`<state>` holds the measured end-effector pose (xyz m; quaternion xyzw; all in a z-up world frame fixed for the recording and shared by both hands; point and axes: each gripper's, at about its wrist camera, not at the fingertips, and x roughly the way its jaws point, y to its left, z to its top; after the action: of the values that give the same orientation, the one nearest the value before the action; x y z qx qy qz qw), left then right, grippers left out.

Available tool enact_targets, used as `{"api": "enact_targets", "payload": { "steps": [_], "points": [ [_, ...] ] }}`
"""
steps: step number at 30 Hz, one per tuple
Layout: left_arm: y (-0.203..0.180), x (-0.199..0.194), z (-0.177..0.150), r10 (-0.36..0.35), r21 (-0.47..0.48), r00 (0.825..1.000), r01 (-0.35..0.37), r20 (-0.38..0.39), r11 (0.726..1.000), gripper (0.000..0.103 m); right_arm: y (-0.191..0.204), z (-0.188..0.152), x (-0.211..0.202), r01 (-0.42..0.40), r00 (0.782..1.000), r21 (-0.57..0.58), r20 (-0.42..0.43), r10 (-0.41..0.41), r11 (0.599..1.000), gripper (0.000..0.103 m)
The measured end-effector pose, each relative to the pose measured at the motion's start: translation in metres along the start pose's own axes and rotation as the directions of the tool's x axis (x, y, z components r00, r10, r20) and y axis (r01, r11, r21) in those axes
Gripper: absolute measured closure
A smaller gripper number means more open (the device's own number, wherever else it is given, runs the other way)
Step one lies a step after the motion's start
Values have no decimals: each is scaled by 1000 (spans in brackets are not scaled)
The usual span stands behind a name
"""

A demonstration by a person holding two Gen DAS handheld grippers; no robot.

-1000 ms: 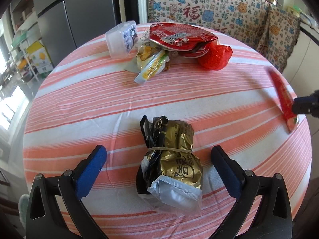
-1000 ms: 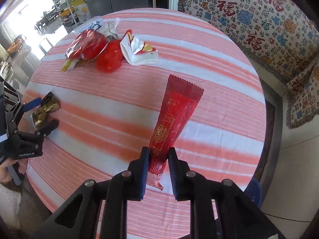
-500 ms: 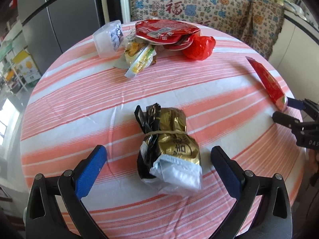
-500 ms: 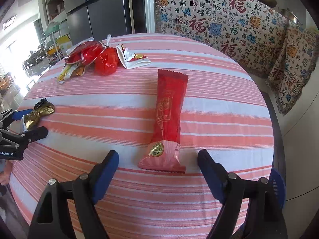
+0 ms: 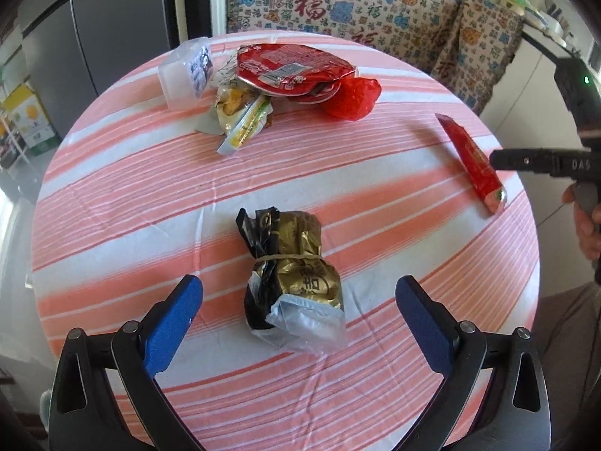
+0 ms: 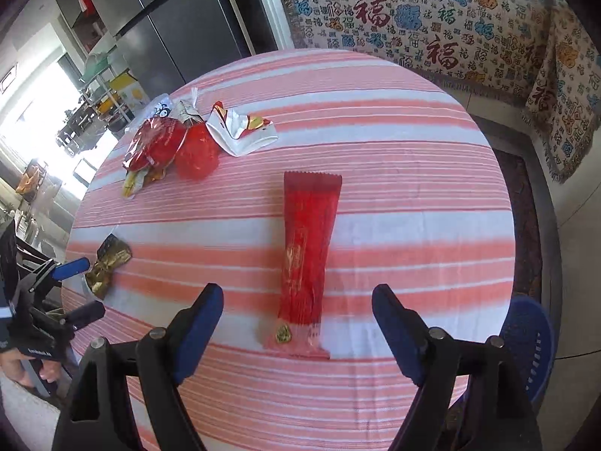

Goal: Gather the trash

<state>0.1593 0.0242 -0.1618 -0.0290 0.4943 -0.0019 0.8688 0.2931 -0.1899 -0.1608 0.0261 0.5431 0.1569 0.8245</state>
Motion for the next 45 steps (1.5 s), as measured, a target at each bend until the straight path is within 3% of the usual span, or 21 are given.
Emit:
{"api": "enact_targets", "payload": {
  "steps": [4,6,9,10,11,12,14,21,27,33,38,45],
  "points": [
    [9,13,1,32,-22,999,-32,-33,999,11,4,28,26,22,995,-2,-99,-22,1000,21],
    [8,12,0,44,-11,998,-44,-34,999,15,5,32,37,37,989,15,-146,-34,999,31],
    [10,7,-1,20,-16,1000,-20,-18,1000,44,12,30,47,45,979,-12,-199,-46,999,40],
    [11,6,0,10,-24,1000,-11,-14,1000,53,15,27,47,49,976,-33,-210,-55,998,49],
    [13,4,0,3,-35,1000,-4,-7,999,54,18,24,48,57,974,-59,-214,-68,997,56],
    [14,3,1,-2,-46,1000,2,1,999,55,21,21,46,64,975,-81,-206,-79,995,76],
    [16,-2,-1,-12,-64,1000,13,17,998,56,22,18,36,58,981,-95,-178,-74,994,86],
    [-14,-24,10,-88,-53,993,92,81,994,57,10,9,-10,23,997,-81,-73,-29,996,88],
    [-76,-34,35,-181,16,977,180,116,984,57,-24,2,-41,19,999,-26,-27,-20,999,89],
    [-160,-26,61,-268,102,957,257,111,961,57,-91,-24,-84,95,995,62,13,-96,994,89],
    [-241,-8,77,-364,175,929,348,70,921,57,-161,-57,-106,173,984,179,10,-178,968,89],
    [-349,24,82,-414,300,910,399,-16,866,57,-234,-95,-118,251,965,309,-2,-263,917,89]
  ]
}}
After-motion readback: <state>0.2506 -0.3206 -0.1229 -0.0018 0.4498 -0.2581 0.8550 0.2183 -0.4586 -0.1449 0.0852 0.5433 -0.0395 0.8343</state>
